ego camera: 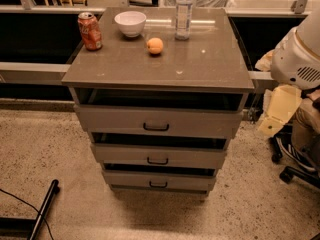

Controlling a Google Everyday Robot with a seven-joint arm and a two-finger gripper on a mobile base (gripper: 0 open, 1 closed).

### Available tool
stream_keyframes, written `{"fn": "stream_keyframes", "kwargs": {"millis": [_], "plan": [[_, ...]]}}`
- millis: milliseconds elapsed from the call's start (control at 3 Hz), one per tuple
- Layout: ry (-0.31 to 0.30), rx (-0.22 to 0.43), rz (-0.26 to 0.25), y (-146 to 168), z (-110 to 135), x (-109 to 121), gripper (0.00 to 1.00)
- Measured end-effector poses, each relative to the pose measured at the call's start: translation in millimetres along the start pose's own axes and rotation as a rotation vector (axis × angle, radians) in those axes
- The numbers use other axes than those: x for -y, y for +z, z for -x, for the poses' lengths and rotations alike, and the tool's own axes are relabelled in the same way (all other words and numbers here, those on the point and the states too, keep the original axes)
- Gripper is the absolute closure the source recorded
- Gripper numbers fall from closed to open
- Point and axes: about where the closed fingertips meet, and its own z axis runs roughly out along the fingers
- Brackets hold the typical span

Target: Open bottom drawer

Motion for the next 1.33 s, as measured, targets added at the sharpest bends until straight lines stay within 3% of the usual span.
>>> {"fn": "stream_keyframes", "kwargs": {"millis": [333,667,1000,1333], "plan": [[0.001,0.006,0.007,5.9,-1.3,0.2,0.0],[0.007,0.087,0.102,80.0,-18.5,1.7,0.0],[-0.018,0.168,0.178,163.4,-31.1,-16.1,0.0],[-0.02,0.171,0.182,175.3,-32.5,-16.9,0.0]]}}
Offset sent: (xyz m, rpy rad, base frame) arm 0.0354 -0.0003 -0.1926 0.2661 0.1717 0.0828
